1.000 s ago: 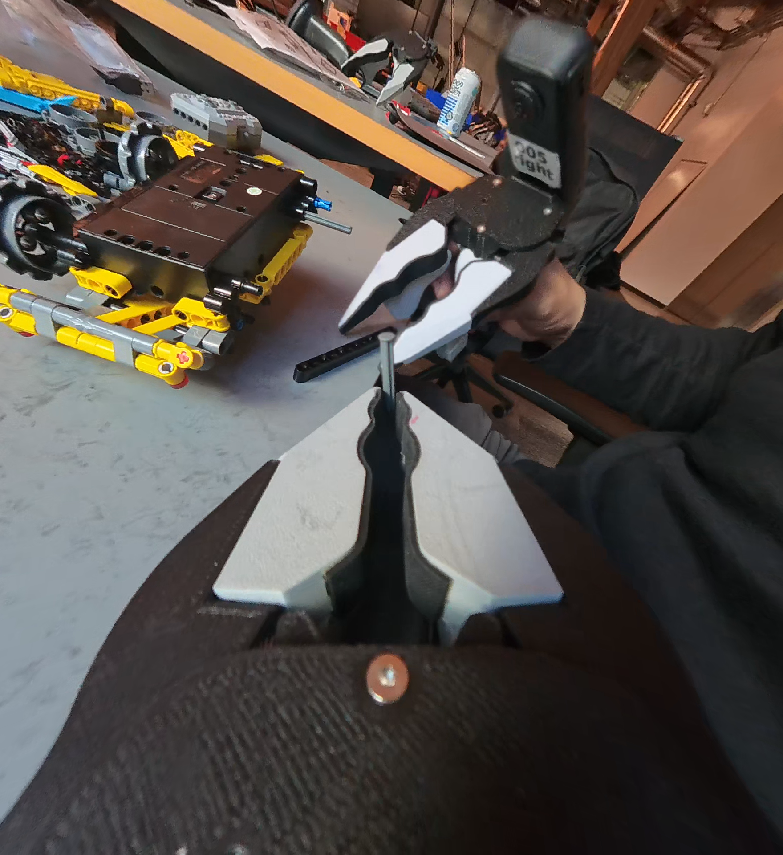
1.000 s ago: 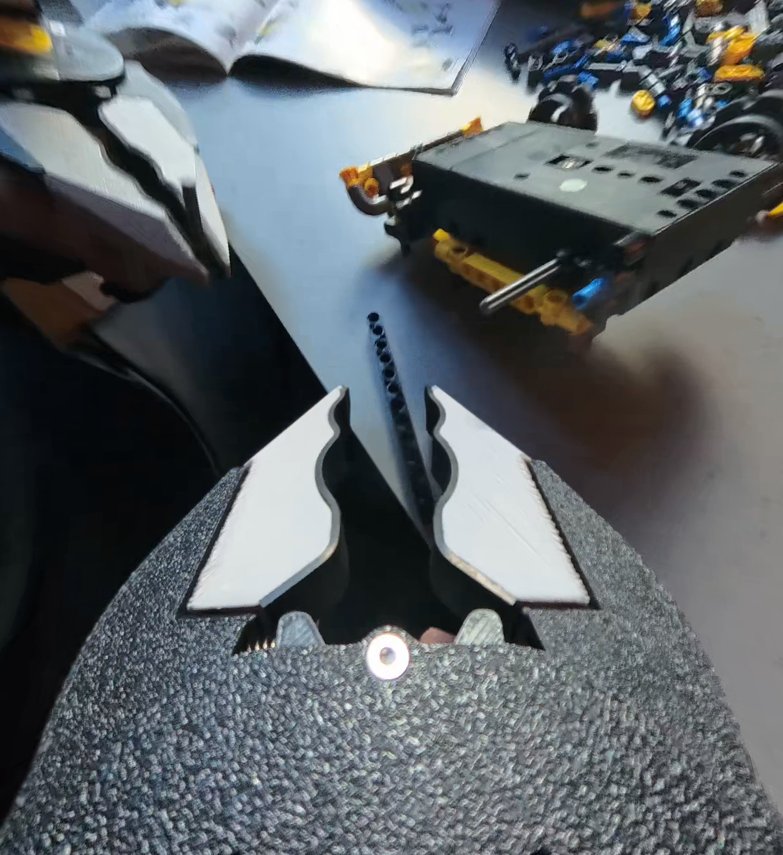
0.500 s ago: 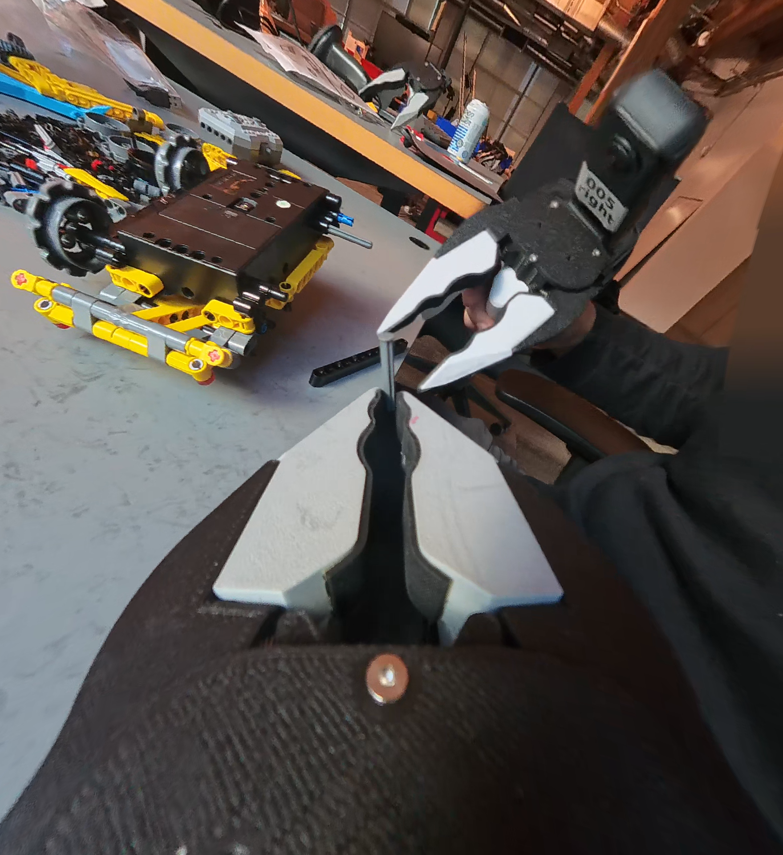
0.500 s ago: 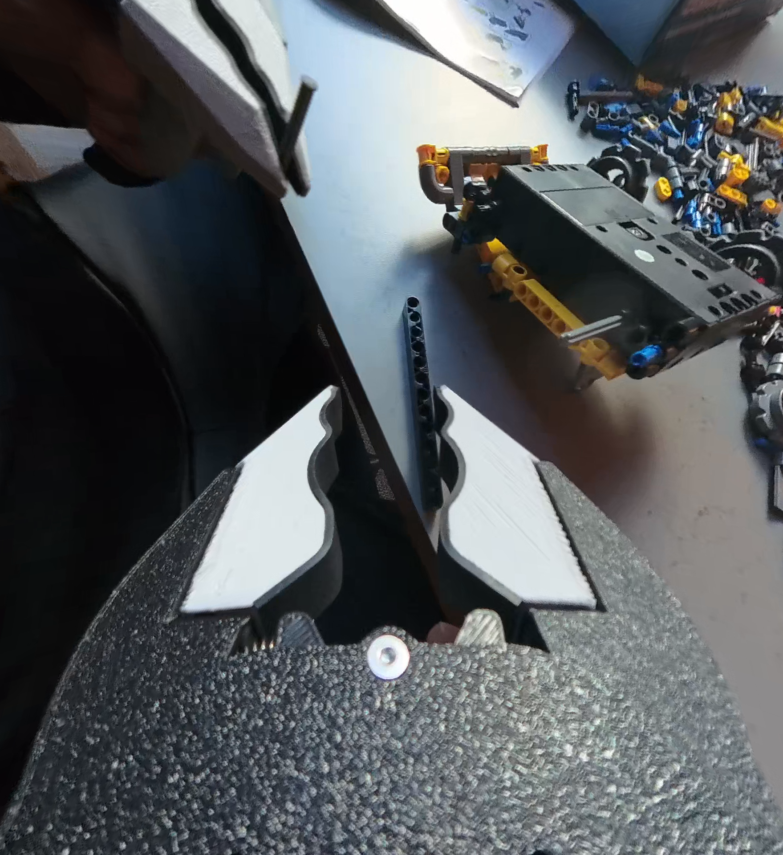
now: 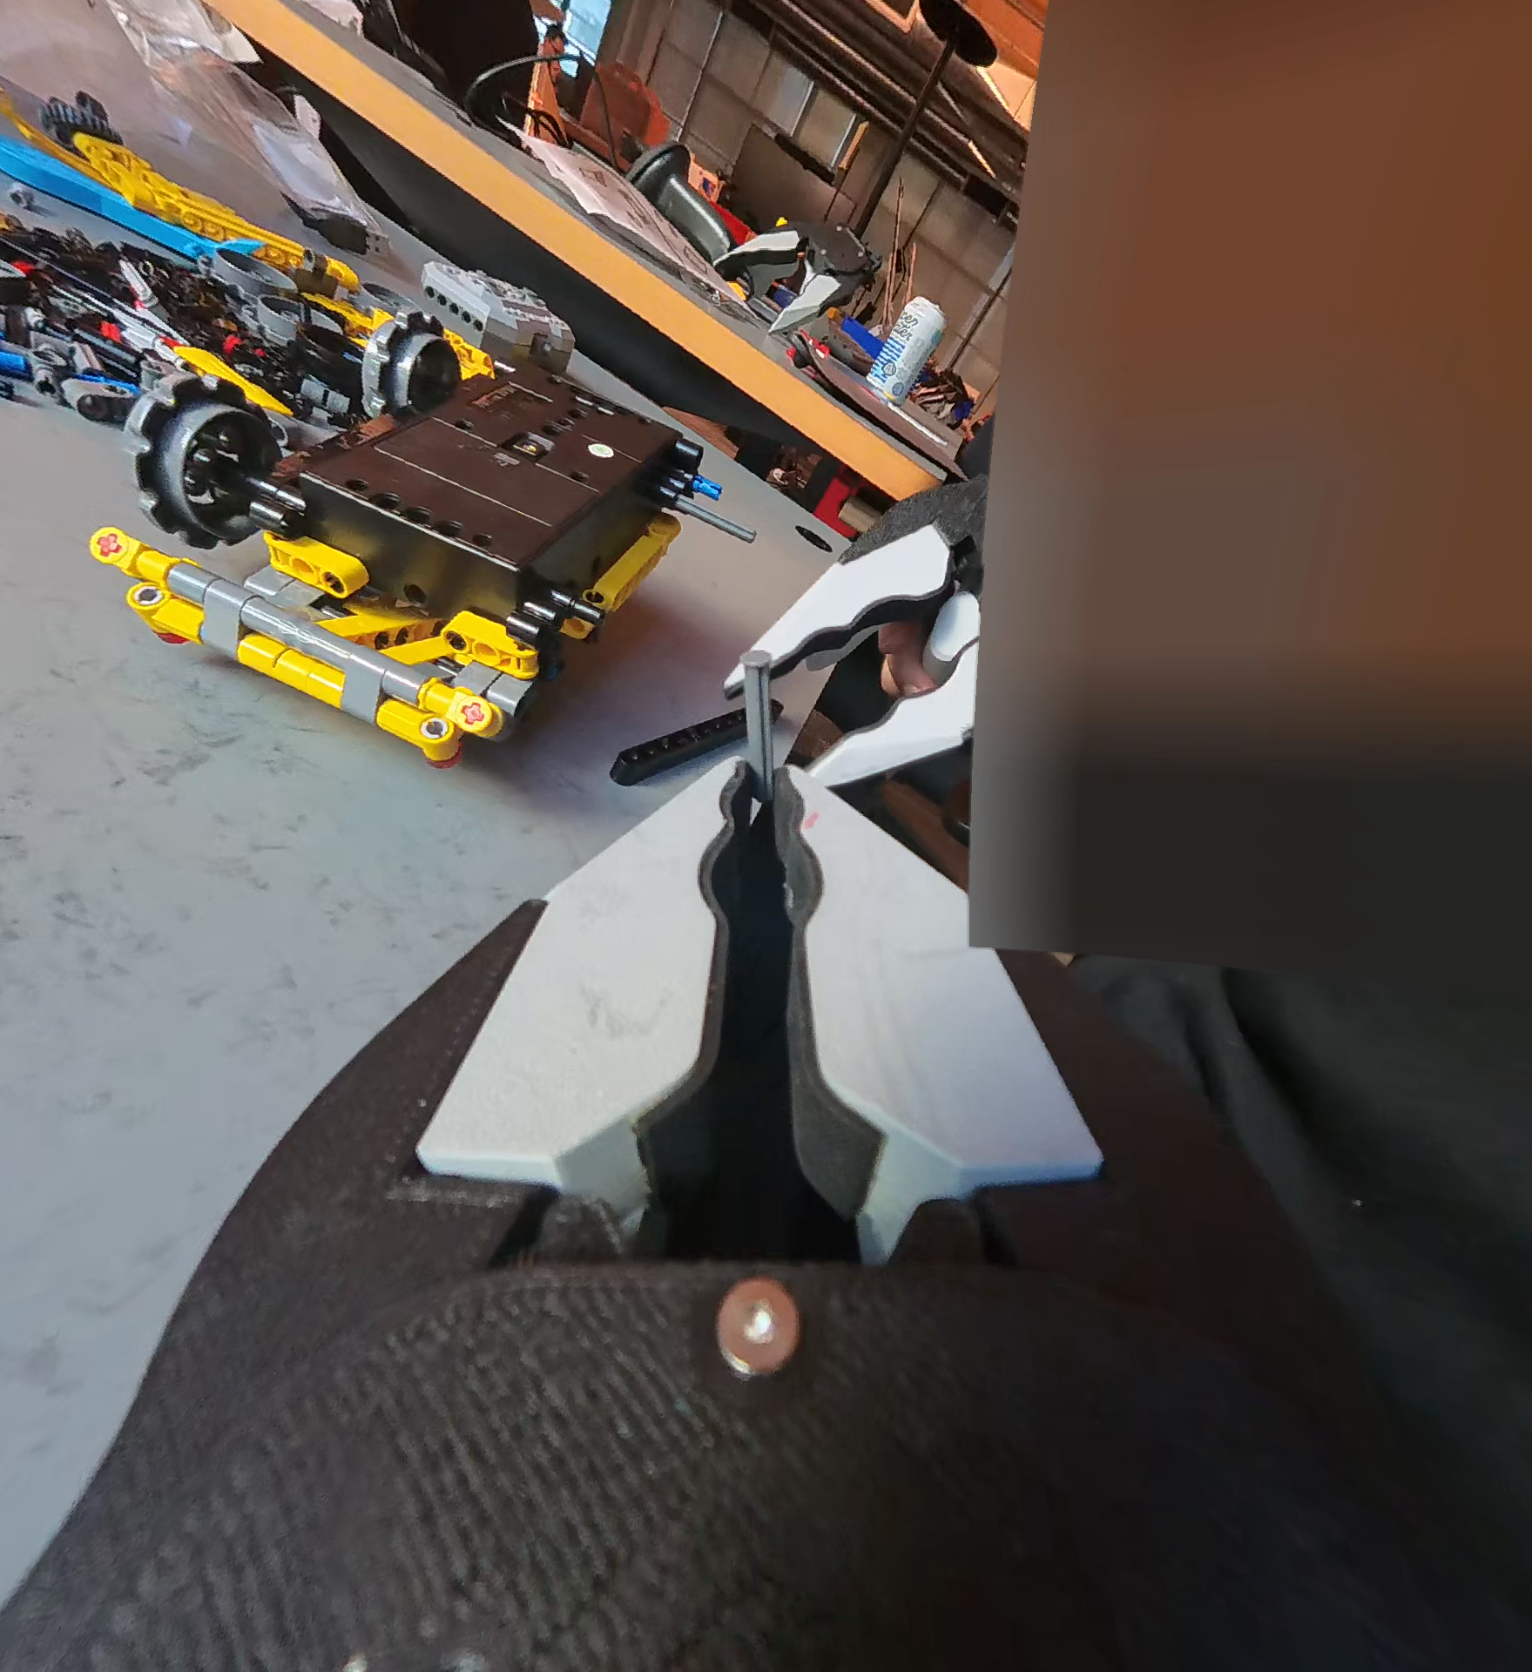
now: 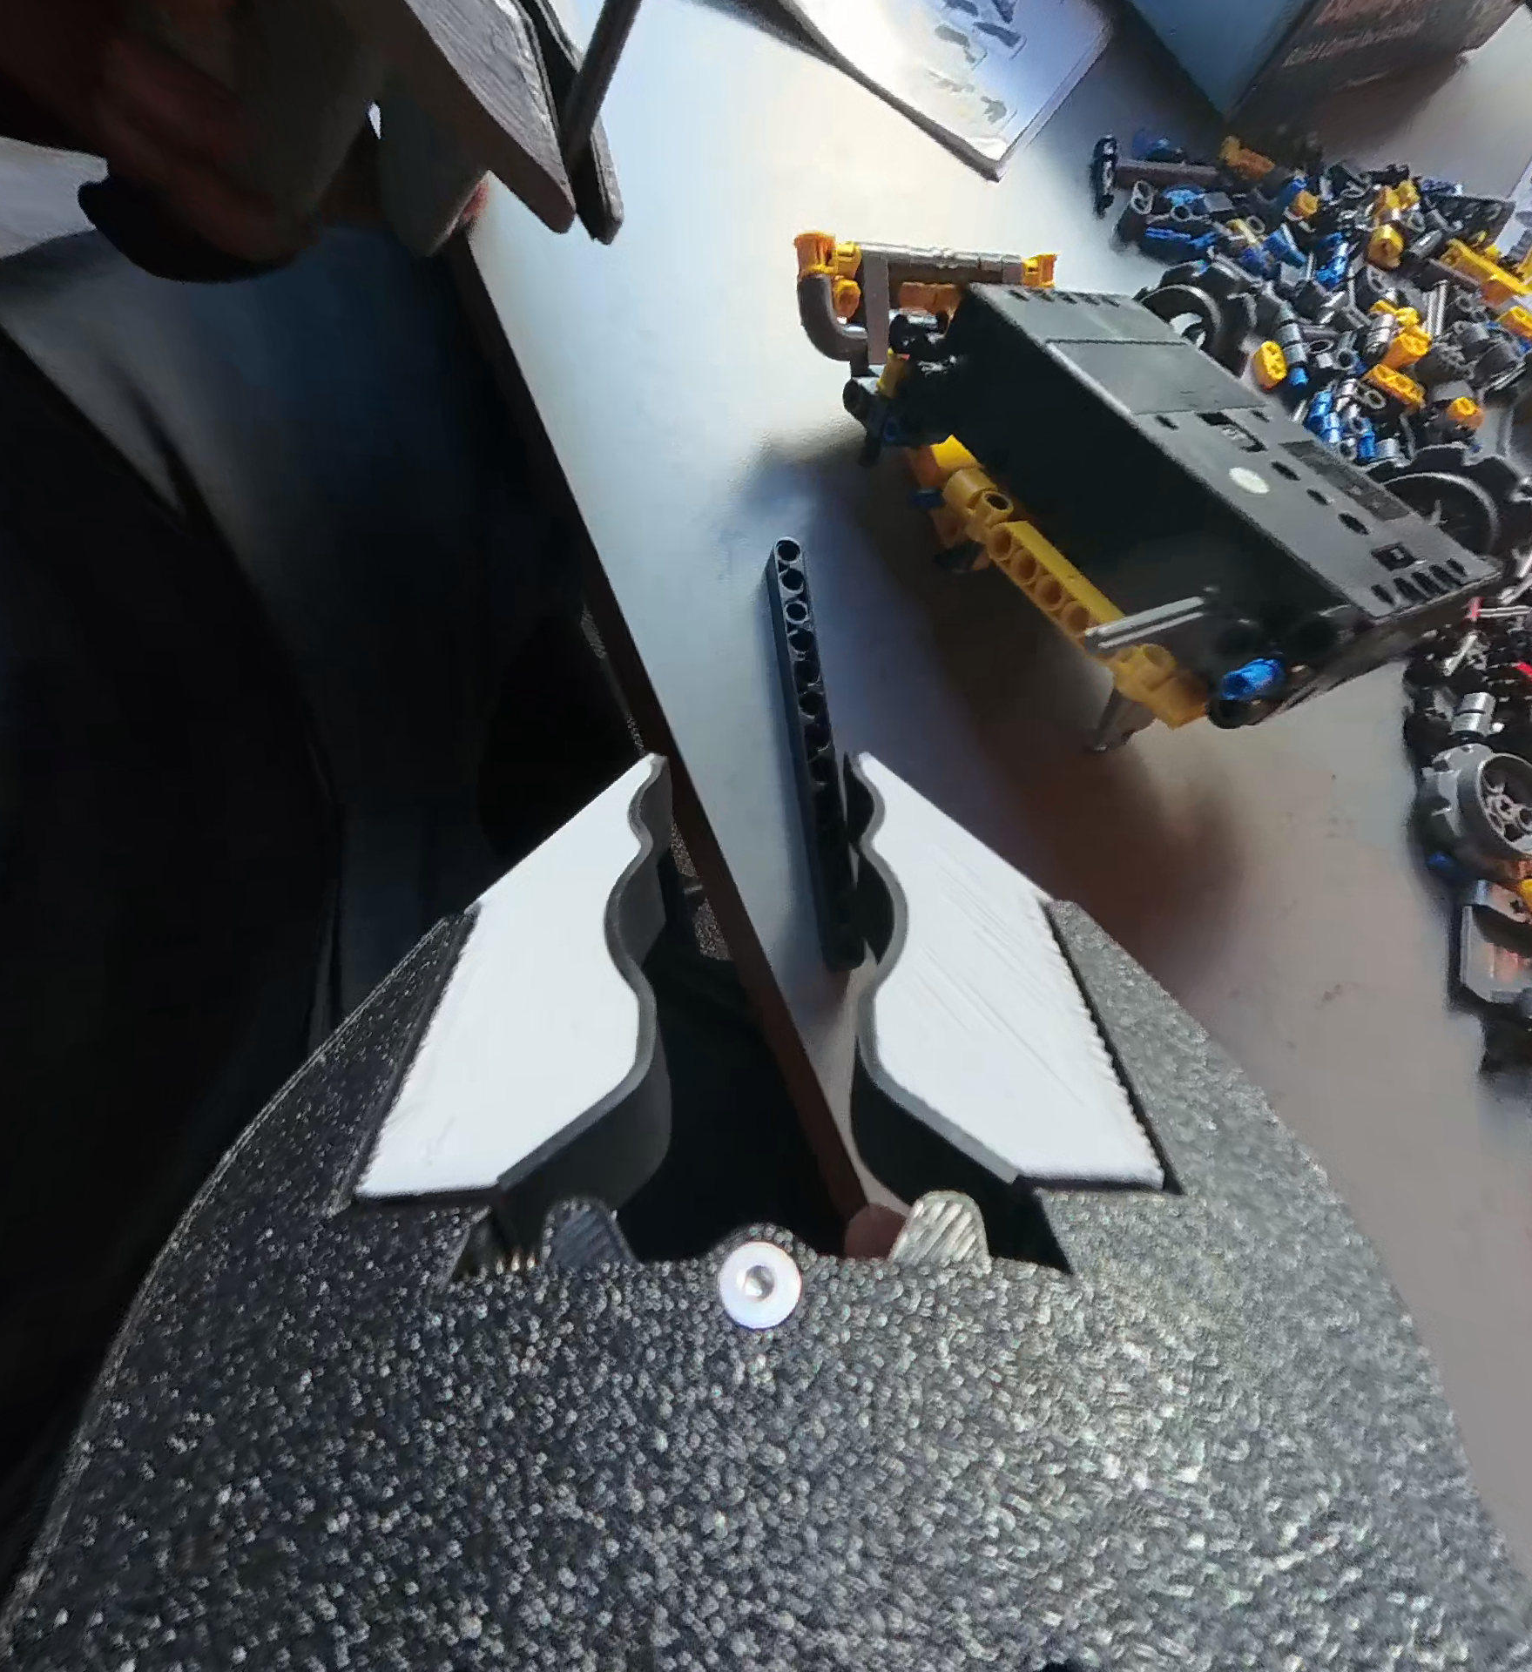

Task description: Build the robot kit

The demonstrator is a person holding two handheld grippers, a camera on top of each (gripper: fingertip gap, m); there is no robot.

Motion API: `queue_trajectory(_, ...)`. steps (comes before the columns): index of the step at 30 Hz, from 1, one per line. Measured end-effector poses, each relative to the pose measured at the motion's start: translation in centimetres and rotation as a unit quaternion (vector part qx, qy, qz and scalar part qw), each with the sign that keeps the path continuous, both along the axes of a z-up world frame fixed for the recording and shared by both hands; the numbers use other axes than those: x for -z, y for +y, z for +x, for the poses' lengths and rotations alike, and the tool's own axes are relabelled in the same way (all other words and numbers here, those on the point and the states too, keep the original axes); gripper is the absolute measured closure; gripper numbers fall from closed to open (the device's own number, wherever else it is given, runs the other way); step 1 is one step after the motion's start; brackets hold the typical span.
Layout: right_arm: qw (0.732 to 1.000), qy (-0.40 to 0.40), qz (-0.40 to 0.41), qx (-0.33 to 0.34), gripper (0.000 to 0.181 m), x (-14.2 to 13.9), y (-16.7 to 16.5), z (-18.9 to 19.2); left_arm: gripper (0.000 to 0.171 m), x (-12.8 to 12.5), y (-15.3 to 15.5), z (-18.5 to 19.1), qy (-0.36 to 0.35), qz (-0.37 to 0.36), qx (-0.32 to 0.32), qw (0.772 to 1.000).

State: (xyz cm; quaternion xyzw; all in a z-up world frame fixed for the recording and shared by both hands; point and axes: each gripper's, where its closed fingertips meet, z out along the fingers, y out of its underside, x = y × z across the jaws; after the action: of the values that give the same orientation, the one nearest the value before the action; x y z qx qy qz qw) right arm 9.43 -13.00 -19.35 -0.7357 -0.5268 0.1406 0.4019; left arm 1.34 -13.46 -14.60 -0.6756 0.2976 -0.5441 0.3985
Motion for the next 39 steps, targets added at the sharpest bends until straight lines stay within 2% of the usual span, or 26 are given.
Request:
queue_trajectory(4,1.0,-0.009,-0.01,0.017,0.142,0.5,0.2,0.6,0.17,0.1,-0.1,0.0,0.004,0.002,-0.001,1.0)
queue_trajectory(8,0.999,-0.004,-0.026,0.028,0.149,1.1,0.0,1.2,0.17,-0.1,-0.1,-0.1,0.011,0.022,0.0,1.0)
queue_trajectory(12,1.0,0.007,-0.018,0.024,0.145,0.2,-0.1,1.1,0.171,-0.8,-0.2,0.1,0.032,0.082,0.006,0.996)
queue_trajectory(15,0.999,0.047,-0.016,0.009,0.145,-1.5,-0.5,0.0,0.17,-0.5,-0.7,0.6,0.063,0.118,0.023,0.991)
queue_trajectory(19,0.98,0.19,-0.05,-0.043,0.152,-6.1,-2.4,-4.5,0.17,-0.5,-1.7,2.4,0.118,0.199,0.047,0.972)
queue_trajectory(24,0.963,0.246,-0.095,-0.05,0.161,-7.0,-2.5,-6.5,0.17,0.2,-1.4,3.6,0.198,0.312,0.034,0.929)
queue_trajectory(26,0.963,0.247,-0.095,-0.044,0.167,-7.0,-2.4,-6.4,0.17,0.1,-1.4,3.9,0.21,0.336,0.032,0.918)
queue_trajectory(27,0.966,0.242,-0.088,-0.037,0.173,-6.9,-2.3,-6.2,0.17,0.0,-1.5,4.0,0.211,0.339,0.032,0.916)
queue_trajectory(30,0.968,0.235,-0.081,-0.03,0.174,-7.0,-2.3,-5.8,0.17,0.1,-1.4,4.3,0.207,0.332,0.032,0.92)
queue_trajectory(32,0.971,0.227,-0.07,-0.014,0.176,-6.8,-1.9,-5.4,0.169,0.3,-0.7,4.1,0.207,0.297,0.016,0.932)
queue_trajectory(33,0.972,0.224,-0.065,-0.001,0.176,-6.7,-1.5,-5.1,0.162,0.9,-0.2,3.9,0.221,0.28,0.018,0.934)
queue_trajectory(36,0.965,0.248,-0.072,0.034,0.176,-7.0,-0.3,-4.0,0.152,2.7,0.9,3.4,0.278,0.243,0.04,0.929)
queue_trajectory(39,0.954,0.282,-0.09,0.055,0.176,-7.1,0.6,-3.0,0.15,2.8,1.3,3.9,0.295,0.247,0.054,0.921)
